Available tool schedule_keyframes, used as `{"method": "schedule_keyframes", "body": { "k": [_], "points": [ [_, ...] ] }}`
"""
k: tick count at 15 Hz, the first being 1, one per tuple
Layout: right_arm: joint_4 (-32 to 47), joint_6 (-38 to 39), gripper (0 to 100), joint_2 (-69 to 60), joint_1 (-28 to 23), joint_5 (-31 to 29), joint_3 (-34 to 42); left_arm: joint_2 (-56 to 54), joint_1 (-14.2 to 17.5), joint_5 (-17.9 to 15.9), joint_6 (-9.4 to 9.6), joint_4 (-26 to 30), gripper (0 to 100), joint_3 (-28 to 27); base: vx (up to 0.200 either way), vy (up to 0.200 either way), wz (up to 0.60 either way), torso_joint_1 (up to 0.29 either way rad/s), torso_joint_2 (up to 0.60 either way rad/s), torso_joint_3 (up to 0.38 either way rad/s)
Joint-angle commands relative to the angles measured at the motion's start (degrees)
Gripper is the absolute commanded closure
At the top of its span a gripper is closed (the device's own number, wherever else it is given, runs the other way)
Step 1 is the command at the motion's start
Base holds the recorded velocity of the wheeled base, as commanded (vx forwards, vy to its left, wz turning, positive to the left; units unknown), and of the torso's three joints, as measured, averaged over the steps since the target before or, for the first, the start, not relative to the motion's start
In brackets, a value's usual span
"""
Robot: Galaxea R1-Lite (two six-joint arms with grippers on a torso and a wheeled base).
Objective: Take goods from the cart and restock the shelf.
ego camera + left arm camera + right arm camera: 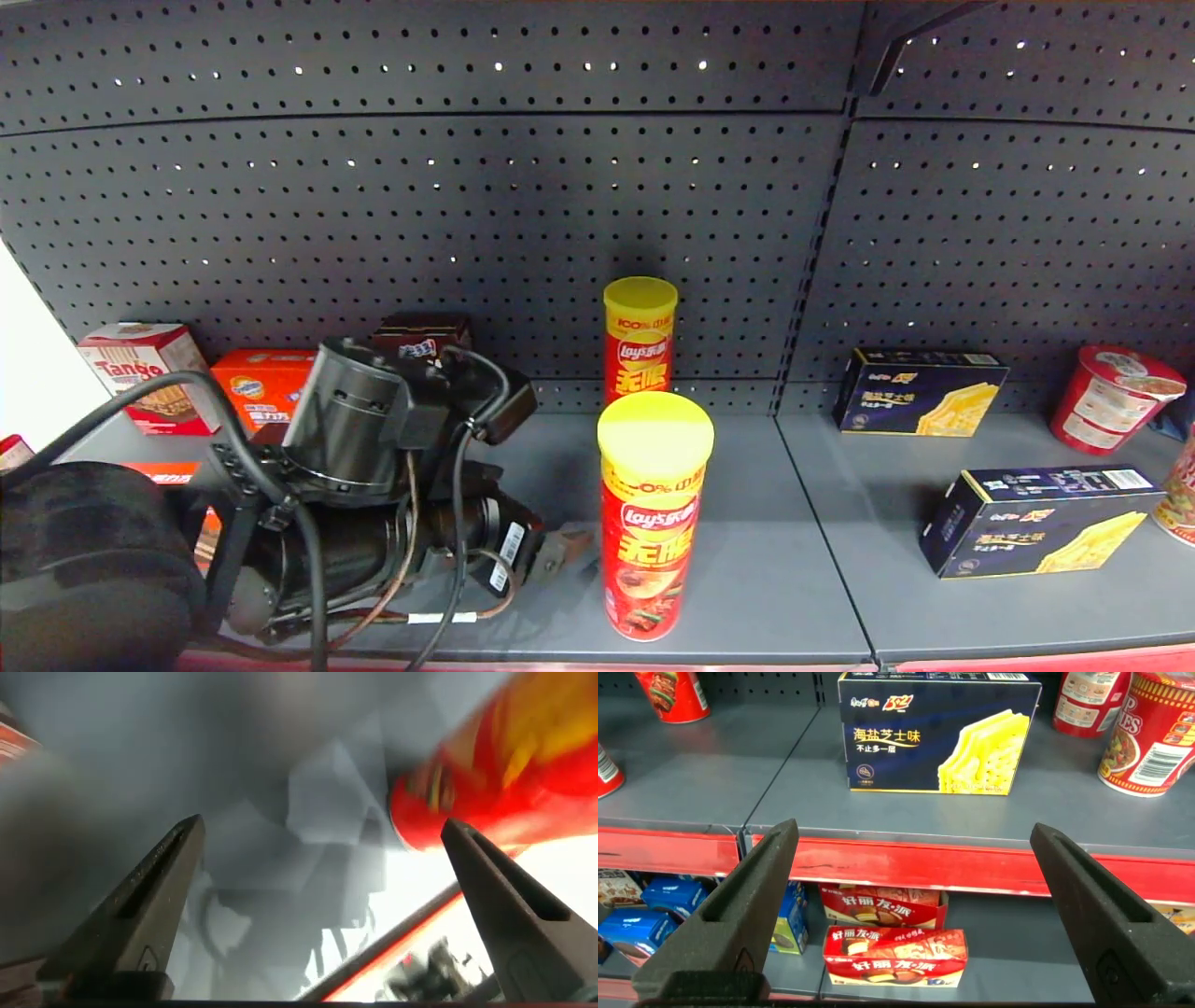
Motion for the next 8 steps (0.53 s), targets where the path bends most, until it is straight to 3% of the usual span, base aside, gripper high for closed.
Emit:
{"method": "schedule_keyframes", "body": {
  "k": [1, 2, 3, 4, 5, 6, 8],
  "points": [
    [-0.01, -0.02, 0, 0.08, 0.00, 0.02, 0.02, -3.58, 1.17, 0.46, 0.01, -0.76, 0, -0.77, 0.000, 0.000, 0.00, 0.000, 0.00, 0.000],
    [-0.01, -0.02, 0, 0.08, 0.00, 0.02, 0.02, -5.34, 1.88, 0.81, 0.18, -2.34, 0, -0.77, 0.000, 0.000, 0.00, 0.000, 0.00, 0.000],
    [-0.01, -0.02, 0, 0.08, 0.00, 0.02, 0.02, -7.01, 2.14, 0.81, 1.33, -3.66, 0, -0.77, 0.000, 0.000, 0.00, 0.000, 0.00, 0.000],
    [-0.01, -0.02, 0, 0.08, 0.00, 0.02, 0.02, -9.03, 3.46, 0.81, 3.79, -4.89, 0, -0.59, 0.000, 0.000, 0.00, 0.000, 0.00, 0.000],
    [-0.01, -0.02, 0, 0.08, 0.00, 0.02, -0.06, -9.47, 3.90, 0.81, 4.40, -5.07, 0, -0.59, 0.000, 0.000, 0.00, 0.000, 0.00, 0.000],
    [-0.01, -0.02, 0, 0.08, 0.00, 0.02, -0.06, -13.51, 6.71, 0.81, 7.74, -5.86, 0, 0.11, 0.000, 0.000, 0.00, 0.000, 0.00, 0.000],
    [-0.01, -0.02, 0, 0.08, 0.00, 0.10, -0.06, -18.79, 9.79, 0.90, 8.18, -5.95, 0, 0.73, 0.000, 0.000, 0.00, 0.000, 0.00, 0.000]
  ]
}}
